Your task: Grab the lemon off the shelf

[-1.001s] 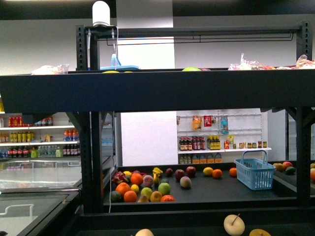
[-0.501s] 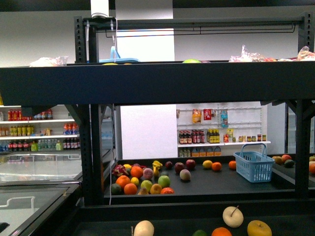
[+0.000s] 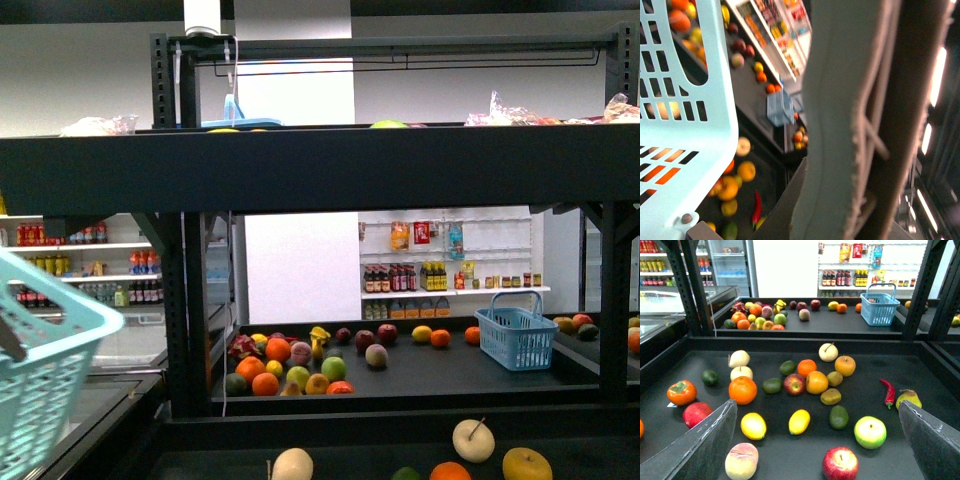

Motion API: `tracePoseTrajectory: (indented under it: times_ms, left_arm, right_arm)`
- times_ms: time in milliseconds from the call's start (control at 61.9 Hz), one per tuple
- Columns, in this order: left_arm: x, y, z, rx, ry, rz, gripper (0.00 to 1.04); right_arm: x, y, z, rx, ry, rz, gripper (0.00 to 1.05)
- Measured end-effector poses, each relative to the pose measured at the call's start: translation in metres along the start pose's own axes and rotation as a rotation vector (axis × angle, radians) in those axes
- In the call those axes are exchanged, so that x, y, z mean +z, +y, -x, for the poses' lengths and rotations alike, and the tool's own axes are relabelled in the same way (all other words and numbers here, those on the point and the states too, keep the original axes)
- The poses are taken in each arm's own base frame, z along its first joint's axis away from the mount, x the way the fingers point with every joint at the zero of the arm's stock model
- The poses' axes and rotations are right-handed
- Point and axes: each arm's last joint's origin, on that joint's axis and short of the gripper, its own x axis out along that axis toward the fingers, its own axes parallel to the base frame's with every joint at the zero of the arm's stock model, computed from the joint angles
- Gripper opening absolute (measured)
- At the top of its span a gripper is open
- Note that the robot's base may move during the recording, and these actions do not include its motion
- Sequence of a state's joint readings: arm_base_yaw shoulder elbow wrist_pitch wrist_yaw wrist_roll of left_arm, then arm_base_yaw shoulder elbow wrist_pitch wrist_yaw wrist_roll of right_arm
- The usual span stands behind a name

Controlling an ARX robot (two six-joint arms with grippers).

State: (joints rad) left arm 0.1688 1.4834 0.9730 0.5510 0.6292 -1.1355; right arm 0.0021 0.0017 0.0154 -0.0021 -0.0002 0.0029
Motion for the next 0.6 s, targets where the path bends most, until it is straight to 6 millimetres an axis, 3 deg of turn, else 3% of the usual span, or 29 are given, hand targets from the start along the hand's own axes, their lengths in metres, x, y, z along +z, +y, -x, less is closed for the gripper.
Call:
tracePoseTrajectory:
  times_ms: [194, 307, 598]
  left_arm:
    - [-0.055, 0.006, -0.019, 0.012, 0.227, -0.005, 0.12]
    - [-0.092, -0.002, -0.037, -0.042, 0.366, -0.067, 0.12]
    - [-0.136, -0.007, -0.045, -0.123, 0.570, -0.110, 0.12]
  right_arm:
    - [0.000, 0.000, 0.000, 0.000, 0.000, 0.000, 0.97]
    - [0.000, 0.000, 0.000, 0.000, 0.000, 0.000, 0.97]
    - [0.000, 0.000, 0.000, 0.000, 0.000, 0.000, 0.97]
